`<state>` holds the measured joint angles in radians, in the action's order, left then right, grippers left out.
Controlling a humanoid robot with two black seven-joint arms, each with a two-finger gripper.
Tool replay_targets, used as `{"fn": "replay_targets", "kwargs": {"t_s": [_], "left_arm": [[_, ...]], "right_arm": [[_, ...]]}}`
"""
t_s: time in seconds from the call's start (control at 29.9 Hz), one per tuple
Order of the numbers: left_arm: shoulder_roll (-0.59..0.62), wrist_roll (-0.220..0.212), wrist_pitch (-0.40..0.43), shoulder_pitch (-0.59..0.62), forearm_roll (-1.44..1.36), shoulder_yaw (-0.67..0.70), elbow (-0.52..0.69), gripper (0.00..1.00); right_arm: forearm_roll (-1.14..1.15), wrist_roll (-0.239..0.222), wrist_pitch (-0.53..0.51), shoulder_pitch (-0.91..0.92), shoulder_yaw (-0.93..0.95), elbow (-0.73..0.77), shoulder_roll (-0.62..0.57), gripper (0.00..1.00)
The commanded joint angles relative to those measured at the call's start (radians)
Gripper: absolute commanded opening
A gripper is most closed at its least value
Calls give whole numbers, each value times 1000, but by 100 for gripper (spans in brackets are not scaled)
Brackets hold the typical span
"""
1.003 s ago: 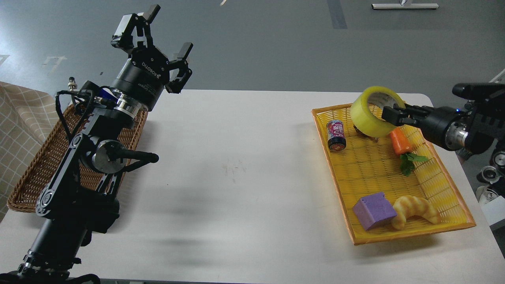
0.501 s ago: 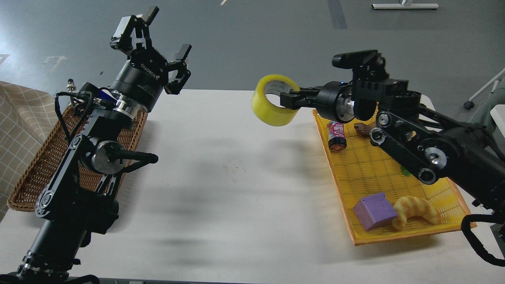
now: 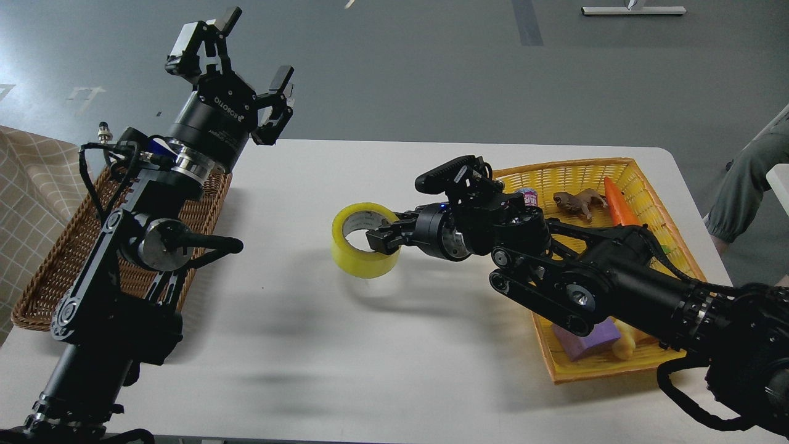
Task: Place and transfer tape with both arms
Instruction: 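Lift the tape roll and set it on the table center, then release the tape and withdraw the right gripper upward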
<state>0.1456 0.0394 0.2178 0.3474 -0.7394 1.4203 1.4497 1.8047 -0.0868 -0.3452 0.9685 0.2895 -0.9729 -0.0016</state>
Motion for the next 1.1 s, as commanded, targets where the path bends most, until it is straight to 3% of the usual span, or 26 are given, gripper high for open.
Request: {"fn": "replay_targets", "kwargs": {"t_s": [0.0, 0.87, 0.97, 1.0, 1.07], "left_arm": [[0, 1, 0, -4, 2, 2, 1, 98], [2, 2, 0, -18, 0, 25, 5, 98], [11, 2, 0, -19, 0, 25, 5, 98], [11, 2, 0, -19, 2, 25, 5, 98], [11, 2, 0, -19, 2, 25, 3, 98]], "right_arm": [[1, -1, 2, -8, -10, 2, 0, 18], [-1, -13, 69, -65, 19, 28, 2, 42], [-1, -14, 109, -63, 71, 37, 2, 61], [-2, -16, 124, -62, 92, 36, 2, 78], [-4, -16, 143, -59, 120, 34, 2, 92]]}}
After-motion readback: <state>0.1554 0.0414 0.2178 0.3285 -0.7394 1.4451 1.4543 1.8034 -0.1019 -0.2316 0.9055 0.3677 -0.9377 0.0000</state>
